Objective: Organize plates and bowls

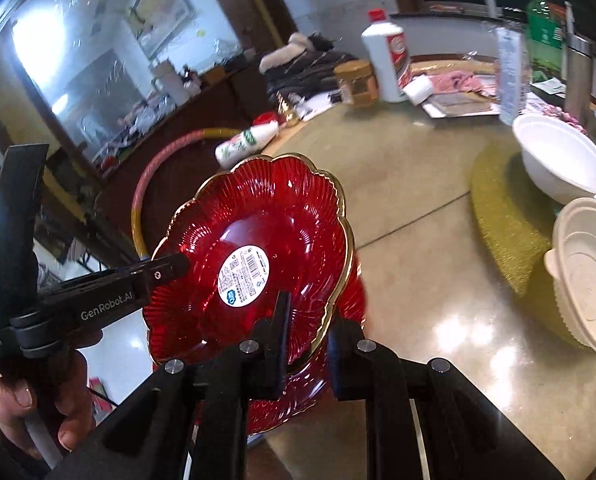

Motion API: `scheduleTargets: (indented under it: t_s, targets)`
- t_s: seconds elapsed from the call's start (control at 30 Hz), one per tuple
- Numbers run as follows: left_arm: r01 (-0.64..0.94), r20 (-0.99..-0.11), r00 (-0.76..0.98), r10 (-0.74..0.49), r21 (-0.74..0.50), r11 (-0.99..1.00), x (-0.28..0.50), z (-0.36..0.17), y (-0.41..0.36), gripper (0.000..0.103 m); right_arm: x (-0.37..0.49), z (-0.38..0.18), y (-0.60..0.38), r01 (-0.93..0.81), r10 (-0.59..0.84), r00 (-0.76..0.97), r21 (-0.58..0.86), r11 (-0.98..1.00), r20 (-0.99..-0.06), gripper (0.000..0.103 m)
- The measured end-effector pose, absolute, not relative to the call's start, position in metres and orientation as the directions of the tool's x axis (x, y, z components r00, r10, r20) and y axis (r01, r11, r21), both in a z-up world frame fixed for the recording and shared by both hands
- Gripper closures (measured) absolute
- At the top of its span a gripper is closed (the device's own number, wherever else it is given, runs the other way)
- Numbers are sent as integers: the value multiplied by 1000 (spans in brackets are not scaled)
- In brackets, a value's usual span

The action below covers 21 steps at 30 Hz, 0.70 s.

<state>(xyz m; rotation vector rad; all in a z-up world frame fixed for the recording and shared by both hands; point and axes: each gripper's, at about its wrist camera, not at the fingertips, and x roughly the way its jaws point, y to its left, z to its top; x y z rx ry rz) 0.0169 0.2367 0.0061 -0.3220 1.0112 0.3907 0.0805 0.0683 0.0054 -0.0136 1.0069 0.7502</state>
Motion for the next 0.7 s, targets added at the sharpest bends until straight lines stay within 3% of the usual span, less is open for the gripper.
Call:
scheduleTargets:
  t_s: [0.53, 0.7]
  targets:
    - [-490, -913, 371, 171, -36, 871, 13, -31, 246, 82, 76, -21, 99, -609, 465, 255, 233, 758, -848, 87]
    - [-486, -913, 372, 169, -36, 873, 13, -34, 244, 79, 75, -26, 105, -616, 422, 254, 191, 765, -870, 81]
